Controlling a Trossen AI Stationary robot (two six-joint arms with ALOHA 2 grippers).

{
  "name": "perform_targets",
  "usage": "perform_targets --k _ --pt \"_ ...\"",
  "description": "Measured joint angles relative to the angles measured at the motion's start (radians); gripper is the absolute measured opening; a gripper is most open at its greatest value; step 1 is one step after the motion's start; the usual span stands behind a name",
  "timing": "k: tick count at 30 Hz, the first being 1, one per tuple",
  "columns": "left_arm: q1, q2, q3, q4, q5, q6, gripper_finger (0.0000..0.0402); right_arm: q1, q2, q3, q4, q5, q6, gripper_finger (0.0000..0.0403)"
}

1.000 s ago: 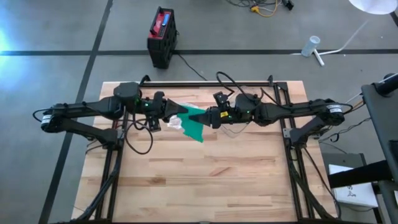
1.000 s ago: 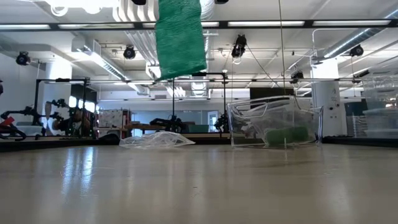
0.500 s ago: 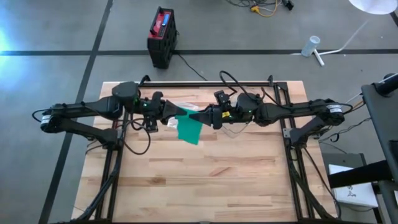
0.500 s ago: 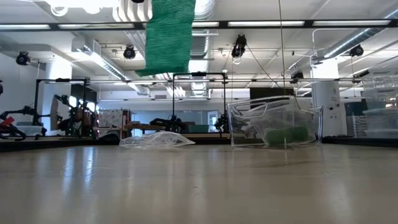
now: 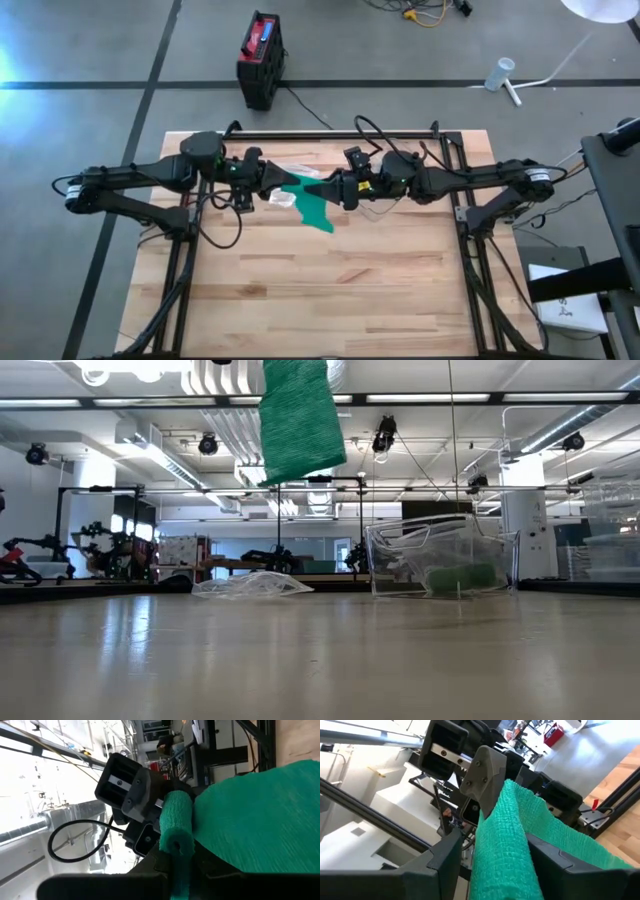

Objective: Roll bandage
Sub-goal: Roll the dark green bandage

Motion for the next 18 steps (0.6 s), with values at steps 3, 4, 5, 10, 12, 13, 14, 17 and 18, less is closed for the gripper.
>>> perform_targets --k 3,4,5,10,12,13,14,17,18 --pt "0.0 0.0 0.0 0.0 0.0 0.0 0.001 0.0 0.0 0.0 0.0 0.001 0.0 0.0154" --pt "0.0 0.0 0.0 0.001 0.0 0.0 0.001 0.0 0.0 0.0 -0.001 0.001 0.0 0.0143" --pt "0.0 0.0 0.0 0.001 0.0 0.0 0.001 0.0 0.0 0.0 -0.001 0.002 0.0 0.013" --pt "0.0 0.0 0.0 0.002 -0.001 -0.02 0.001 0.0 0.0 0.0 -0.003 0.002 -0.005 0.0063" --pt "0.0 0.0 0.0 0.006 -0.01 -0.075 0.001 0.0 0.0 0.0 -0.004 0.003 -0.016 0.004" --pt "-0.001 0.0 0.0 0.011 -0.023 -0.117 0.001 0.0 0.0 0.0 -0.003 0.005 -0.02 0.0032" --pt "-0.001 0.0 0.0 0.018 -0.038 -0.162 0.0011 0.0 0.0 0.0 -0.003 0.008 -0.026 0.0025" --pt "-0.001 -0.007 0.0 0.013 -0.074 -0.274 0.0026 0.0 0.0 0.002 -0.003 0.013 -0.046 0.0015" --pt "-0.001 -0.01 0.0 0.004 -0.079 -0.302 0.0036 0.0 0.0 0.002 -0.004 0.012 -0.054 0.0015"
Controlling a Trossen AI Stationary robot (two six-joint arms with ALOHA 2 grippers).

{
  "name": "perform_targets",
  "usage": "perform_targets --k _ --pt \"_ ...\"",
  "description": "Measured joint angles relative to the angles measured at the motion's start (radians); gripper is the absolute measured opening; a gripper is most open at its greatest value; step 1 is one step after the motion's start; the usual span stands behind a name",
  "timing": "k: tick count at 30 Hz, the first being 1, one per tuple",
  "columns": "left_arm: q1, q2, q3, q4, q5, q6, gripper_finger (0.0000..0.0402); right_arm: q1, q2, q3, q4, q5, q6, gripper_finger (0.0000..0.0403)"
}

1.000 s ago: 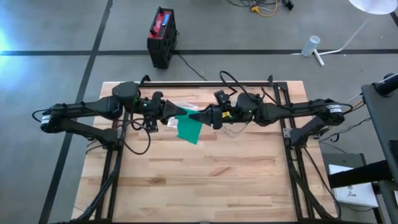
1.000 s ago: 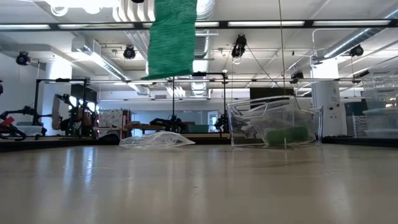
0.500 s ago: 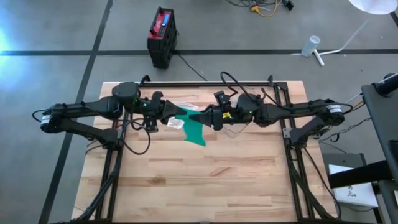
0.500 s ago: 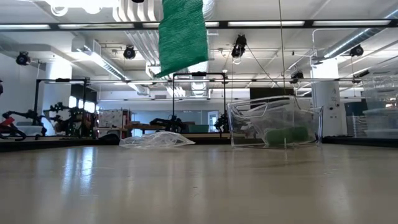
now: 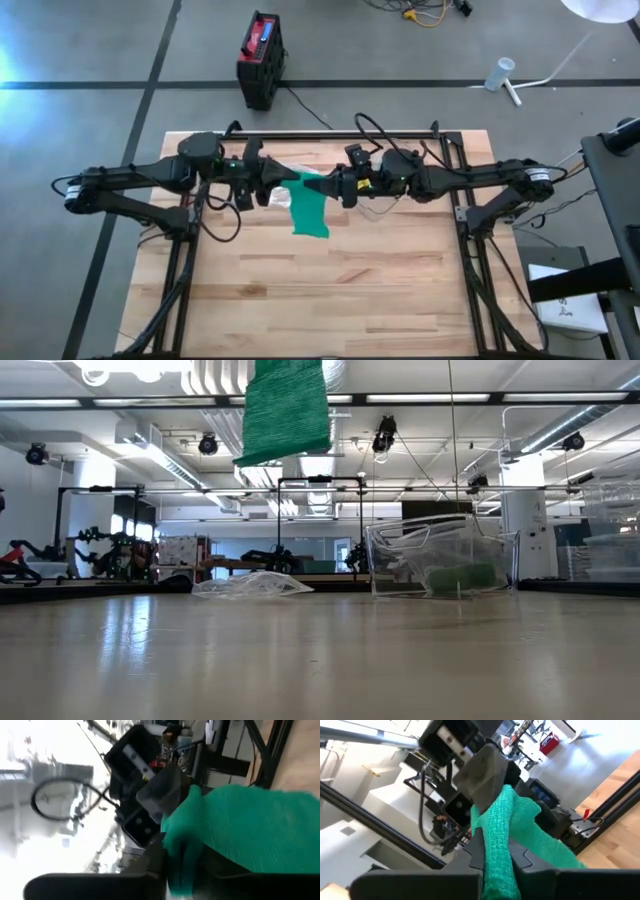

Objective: Roll bandage
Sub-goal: Roll the dark green bandage

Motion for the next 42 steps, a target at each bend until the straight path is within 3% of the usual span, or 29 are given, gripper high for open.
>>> perform_targets --k 4,6,10,12,15,19,23,27,32,35,42 --pt "0.003 -0.029 0.0 -0.035 -0.005 -0.186 0.0095 0.004 0.0 0.0 -0.005 -0.028 -0.029 0.0024" --pt "0.002 -0.049 0.0 -0.041 -0.022 -0.373 0.0128 0.004 -0.005 0.0 -0.008 -0.067 -0.069 0.0028" --pt "0.003 -0.105 0.0 -0.069 -0.174 -0.791 0.0198 0.021 -0.023 0.0 -0.026 -0.122 -0.196 0.0025" --pt "0.003 -0.129 0.0 -0.104 -0.174 -0.94 0.0229 0.03 -0.036 0.0 -0.066 -0.126 -0.281 0.0019" --pt "0.0 -0.137 -0.001 -0.1 -0.044 -1.163 0.0272 0.03 -0.045 0.0 -0.105 -0.123 -0.445 0.0017" --pt "-0.002 -0.115 -0.002 -0.085 0.212 -1.388 0.0316 0.028 -0.049 0.0 -0.129 -0.117 -0.65 0.0018" --pt "-0.015 -0.079 -0.003 -0.099 0.236 -1.415 0.0347 0.029 -0.05 0.0 -0.166 -0.117 -0.851 0.0018" --pt "-0.016 -0.05 -0.003 -0.093 0.097 -1.423 0.0366 0.028 -0.05 0.0 -0.179 -0.041 -0.916 0.0018" --pt "-0.018 -0.007 -0.003 -0.097 0.002 -1.392 0.0376 0.027 -0.05 0.0 -0.225 0.021 -1.035 0.0018" --pt "-0.017 0.008 -0.003 -0.092 -0.054 -1.367 0.0377 0.028 -0.05 0.0 -0.233 0.073 -1.054 0.0018" --pt "-0.017 0.068 -0.006 -0.054 -0.064 -1.349 0.0374 0.027 -0.05 0.0 -0.29 0.175 -1.058 0.0018"
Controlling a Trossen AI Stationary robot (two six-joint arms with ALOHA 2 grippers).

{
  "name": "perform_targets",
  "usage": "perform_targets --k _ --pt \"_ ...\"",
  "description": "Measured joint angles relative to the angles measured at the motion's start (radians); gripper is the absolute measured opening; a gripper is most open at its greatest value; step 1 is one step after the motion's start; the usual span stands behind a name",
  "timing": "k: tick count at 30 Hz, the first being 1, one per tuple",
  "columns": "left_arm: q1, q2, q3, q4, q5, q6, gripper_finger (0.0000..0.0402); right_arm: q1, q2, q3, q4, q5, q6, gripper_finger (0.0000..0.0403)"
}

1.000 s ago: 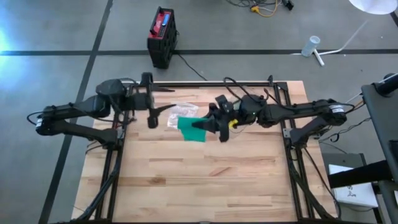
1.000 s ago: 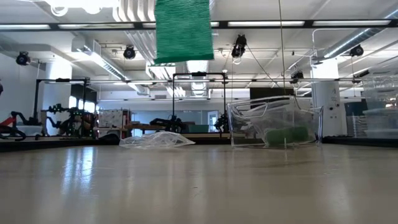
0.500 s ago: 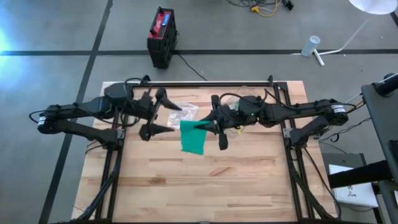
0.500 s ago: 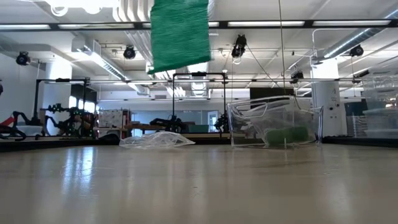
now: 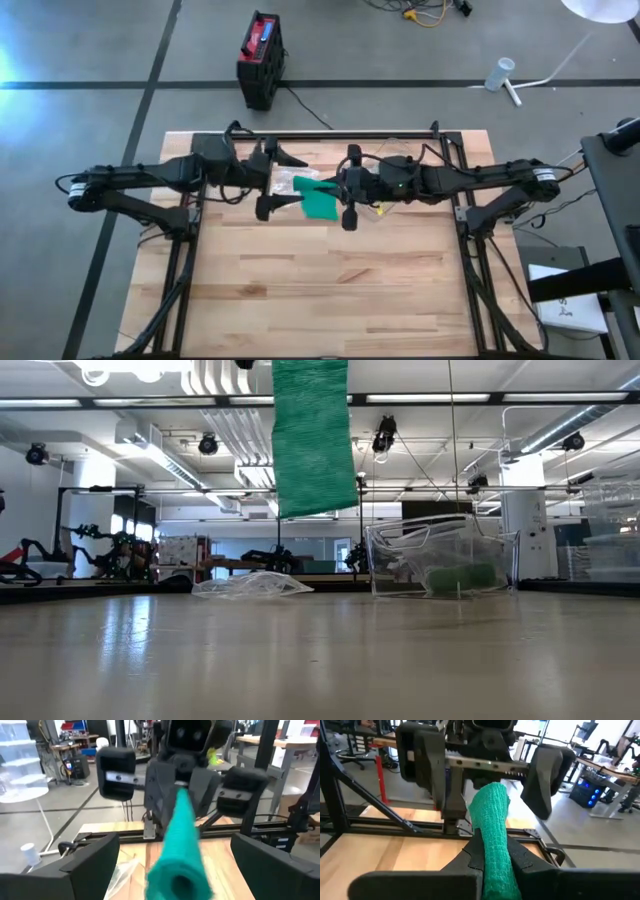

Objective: Roll bandage
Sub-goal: Roll the dark green bandage

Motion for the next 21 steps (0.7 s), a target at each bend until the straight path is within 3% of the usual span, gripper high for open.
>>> perform_targets --k 4,8,12,17,19,21 --pt "0.0 0.046 -0.003 0.012 0.0 -0.006 0.035 0.001 0.0 0.0 -0.001 0.002 0.004 0.0018" --pt "0.0 0.065 -0.003 0.042 -0.021 -0.01 0.0293 0.001 -0.009 0.0 -0.009 0.031 0.039 0.0018" --pt "0.0 0.07 -0.003 0.083 -0.04 -0.036 0.0195 0.001 -0.013 0.0 -0.037 0.036 0.042 0.0018" --pt "-0.001 0.071 -0.004 0.101 -0.033 -0.052 0.0038 0.004 -0.014 0.0 -0.052 0.043 0.092 0.0018" --pt "-0.001 0.07 -0.011 0.112 -0.028 -0.053 0.0017 0.012 -0.02 0.0 -0.055 0.045 0.11 0.0018" --pt "-0.003 0.065 -0.018 0.119 -0.024 -0.052 0.0027 0.019 -0.024 0.0 -0.057 0.042 0.128 0.0018"
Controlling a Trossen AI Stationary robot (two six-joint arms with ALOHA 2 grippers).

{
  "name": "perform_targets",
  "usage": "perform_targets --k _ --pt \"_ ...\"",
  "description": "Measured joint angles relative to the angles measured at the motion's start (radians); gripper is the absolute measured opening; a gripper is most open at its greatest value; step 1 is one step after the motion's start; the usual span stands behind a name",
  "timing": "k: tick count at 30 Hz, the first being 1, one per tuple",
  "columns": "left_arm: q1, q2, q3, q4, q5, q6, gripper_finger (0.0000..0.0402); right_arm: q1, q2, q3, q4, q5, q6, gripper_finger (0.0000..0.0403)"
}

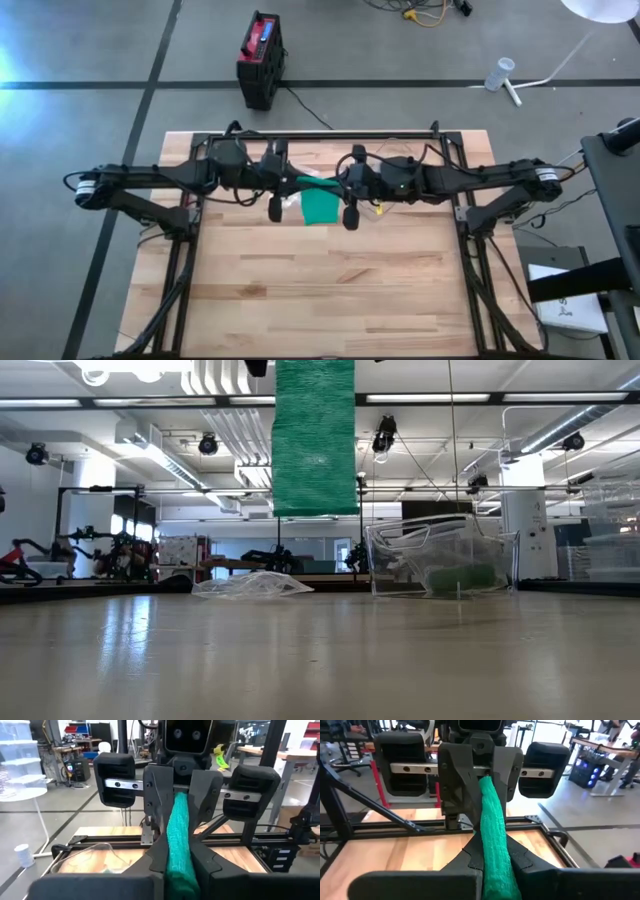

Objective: Roll bandage
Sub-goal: Roll the dark green bandage

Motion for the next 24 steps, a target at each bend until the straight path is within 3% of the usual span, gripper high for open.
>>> perform_targets --k 7,14,18,24 --pt "-0.023 -0.065 -0.102 0.12 0.007 0.058 0.0041 0.017 -0.012 -0.001 -0.009 -0.014 0.024 0.0018" --pt "-0.028 -0.161 -0.291 0.333 -0.022 0.073 0.0056 0.021 -0.015 -0.001 -0.02 -0.016 0.015 0.0018" --pt "-0.027 -0.197 -0.403 0.493 -0.101 0.085 0.0075 0.028 -0.018 -0.001 -0.019 -0.013 -0.006 0.0018" --pt "-0.028 -0.219 -0.5 0.619 -0.099 0.146 0.0121 0.029 -0.017 -0.001 -0.015 -0.012 -0.026 0.0018"
